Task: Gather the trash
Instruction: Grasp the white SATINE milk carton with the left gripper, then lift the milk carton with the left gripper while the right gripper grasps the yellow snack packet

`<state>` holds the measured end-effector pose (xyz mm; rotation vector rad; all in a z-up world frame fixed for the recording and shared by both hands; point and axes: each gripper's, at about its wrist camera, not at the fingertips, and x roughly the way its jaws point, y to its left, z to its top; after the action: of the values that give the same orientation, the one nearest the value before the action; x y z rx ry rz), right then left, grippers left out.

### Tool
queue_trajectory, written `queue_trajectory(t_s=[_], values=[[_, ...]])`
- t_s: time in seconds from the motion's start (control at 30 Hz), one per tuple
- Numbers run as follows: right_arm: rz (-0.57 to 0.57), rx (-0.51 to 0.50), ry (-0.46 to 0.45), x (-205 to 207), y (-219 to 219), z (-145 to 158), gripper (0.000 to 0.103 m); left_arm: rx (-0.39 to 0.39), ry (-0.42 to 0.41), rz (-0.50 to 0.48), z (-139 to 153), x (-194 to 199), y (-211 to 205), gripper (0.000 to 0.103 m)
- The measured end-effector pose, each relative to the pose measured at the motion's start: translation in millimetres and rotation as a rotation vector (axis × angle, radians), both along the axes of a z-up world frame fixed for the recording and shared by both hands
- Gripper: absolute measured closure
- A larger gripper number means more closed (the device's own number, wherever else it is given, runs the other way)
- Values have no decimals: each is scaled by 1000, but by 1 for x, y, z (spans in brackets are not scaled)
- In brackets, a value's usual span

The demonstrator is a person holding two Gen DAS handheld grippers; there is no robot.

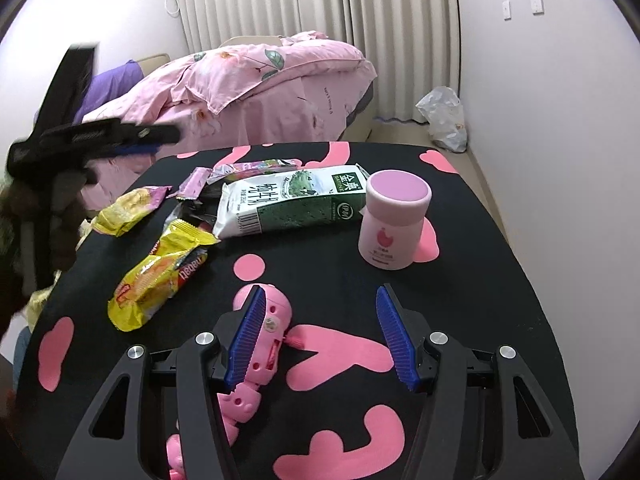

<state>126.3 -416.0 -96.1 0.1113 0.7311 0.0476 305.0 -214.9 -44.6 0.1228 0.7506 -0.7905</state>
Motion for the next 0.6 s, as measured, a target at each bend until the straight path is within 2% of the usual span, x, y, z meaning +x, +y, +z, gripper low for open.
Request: queue_trajectory(t_s=[0.1,0.23,0.33,0.4,0.5,0.6], values=[[-2,-28,-9,-3,-5,0,48,46,-31,-186,-3,4,-38,19],[-27,-51,-21,-11,-22,1,48,159,9,-349,-24,11,-87,19],[-37,-23,-22,-17,-38,0,48,290,-7,-368,-43,17,-118,19],[-47,-3,-18,-22,-47,-2,48,350,-11,-379,-52,23,-134,19],[-59,32,-8,-24,-56,-7,48,402,28,-387,-63,30,-151,19],[-62,42,0,-25,-57,-13,48,470,-3,-385,-73,27,-163,19]])
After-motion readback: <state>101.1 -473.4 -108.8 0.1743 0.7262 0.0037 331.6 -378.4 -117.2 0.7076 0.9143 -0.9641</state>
